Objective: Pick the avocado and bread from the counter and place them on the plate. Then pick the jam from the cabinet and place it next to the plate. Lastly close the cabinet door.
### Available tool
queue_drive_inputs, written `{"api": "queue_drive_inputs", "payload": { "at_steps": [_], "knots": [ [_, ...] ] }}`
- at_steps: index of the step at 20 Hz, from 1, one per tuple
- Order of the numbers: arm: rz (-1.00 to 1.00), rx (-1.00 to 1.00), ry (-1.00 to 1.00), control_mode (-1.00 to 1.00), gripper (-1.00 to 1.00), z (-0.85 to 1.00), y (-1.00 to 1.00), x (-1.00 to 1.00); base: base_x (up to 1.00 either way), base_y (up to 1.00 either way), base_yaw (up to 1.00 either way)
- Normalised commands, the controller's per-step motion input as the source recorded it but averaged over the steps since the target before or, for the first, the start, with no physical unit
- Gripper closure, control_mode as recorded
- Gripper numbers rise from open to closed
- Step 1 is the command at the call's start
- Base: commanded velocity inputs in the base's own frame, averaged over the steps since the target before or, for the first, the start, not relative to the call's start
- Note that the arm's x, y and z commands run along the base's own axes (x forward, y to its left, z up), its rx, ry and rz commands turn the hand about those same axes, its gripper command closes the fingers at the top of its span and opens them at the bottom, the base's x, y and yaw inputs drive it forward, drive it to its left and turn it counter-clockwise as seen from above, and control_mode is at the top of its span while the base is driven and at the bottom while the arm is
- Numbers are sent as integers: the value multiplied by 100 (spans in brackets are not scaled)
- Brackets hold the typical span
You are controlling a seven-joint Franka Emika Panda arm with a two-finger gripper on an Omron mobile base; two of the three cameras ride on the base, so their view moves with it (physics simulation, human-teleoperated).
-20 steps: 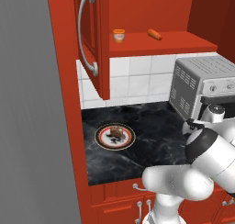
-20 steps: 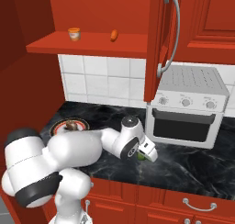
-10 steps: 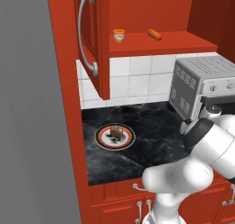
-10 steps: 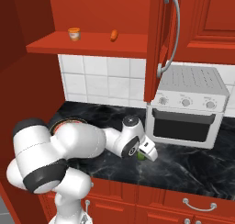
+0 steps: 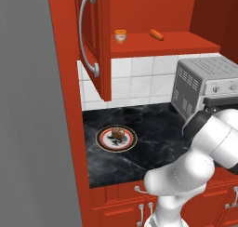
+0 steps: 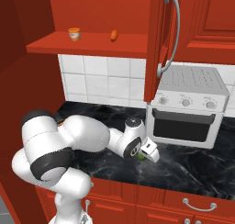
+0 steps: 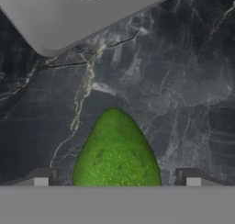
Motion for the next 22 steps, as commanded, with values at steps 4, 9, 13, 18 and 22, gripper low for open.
{"api": "queue_drive_inputs", "payload": {
  "at_steps": [4,9,13,18,22],
  "knots": [
    [0,0,6,-100,-100,-14,0,11,0,0,0],
    [0,0,9,-100,100,-14,0,11,0,0,0],
    [0,-1,7,-100,100,-9,0,6,0,0,0],
    [0,0,-1,-100,100,0,0,-8,0,0,0],
    [0,0,-16,-100,100,24,0,-34,0,0,0]
  ]
}}
